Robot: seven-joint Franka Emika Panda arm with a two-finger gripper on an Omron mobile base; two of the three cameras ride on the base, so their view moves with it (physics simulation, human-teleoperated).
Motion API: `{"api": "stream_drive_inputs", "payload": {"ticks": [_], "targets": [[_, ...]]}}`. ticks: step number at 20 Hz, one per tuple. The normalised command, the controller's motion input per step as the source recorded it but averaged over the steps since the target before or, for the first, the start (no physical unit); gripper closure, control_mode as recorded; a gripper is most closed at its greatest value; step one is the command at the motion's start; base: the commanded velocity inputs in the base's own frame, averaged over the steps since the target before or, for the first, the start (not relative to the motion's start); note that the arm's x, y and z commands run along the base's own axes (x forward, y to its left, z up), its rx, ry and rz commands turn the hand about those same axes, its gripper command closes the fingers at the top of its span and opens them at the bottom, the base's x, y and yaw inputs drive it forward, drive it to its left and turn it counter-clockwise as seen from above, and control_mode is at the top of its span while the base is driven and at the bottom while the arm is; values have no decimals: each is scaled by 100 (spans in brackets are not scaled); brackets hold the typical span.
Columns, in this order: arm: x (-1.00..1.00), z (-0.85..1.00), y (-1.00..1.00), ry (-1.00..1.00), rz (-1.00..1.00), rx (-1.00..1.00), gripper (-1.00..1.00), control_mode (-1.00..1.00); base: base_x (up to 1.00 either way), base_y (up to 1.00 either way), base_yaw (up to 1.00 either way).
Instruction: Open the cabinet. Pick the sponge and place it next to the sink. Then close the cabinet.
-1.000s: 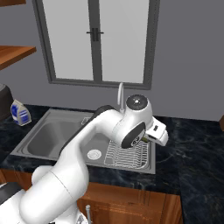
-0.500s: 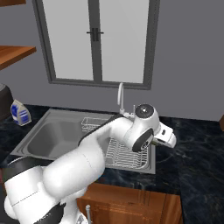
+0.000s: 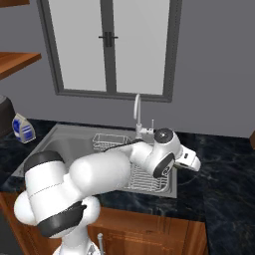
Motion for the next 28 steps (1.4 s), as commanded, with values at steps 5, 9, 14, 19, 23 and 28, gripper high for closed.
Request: {"api": "stream_drive_inputs", "payload": {"ticks": [5, 9, 14, 19, 23, 28], "targets": [[13, -32, -32, 5, 0, 0, 100, -100, 0, 0, 0], [7, -35, -29, 3, 0, 0, 100, -100, 0, 0, 0], [0, -2, -10, 0, 1, 0, 100, -100, 0, 0, 0], [0, 0, 0, 0, 0, 0, -100, -100, 0, 0, 0], [0, 0, 0, 0, 0, 0, -100, -100, 0, 0, 0], [0, 0, 0, 0, 0, 0, -100, -100, 0, 0, 0]]}}
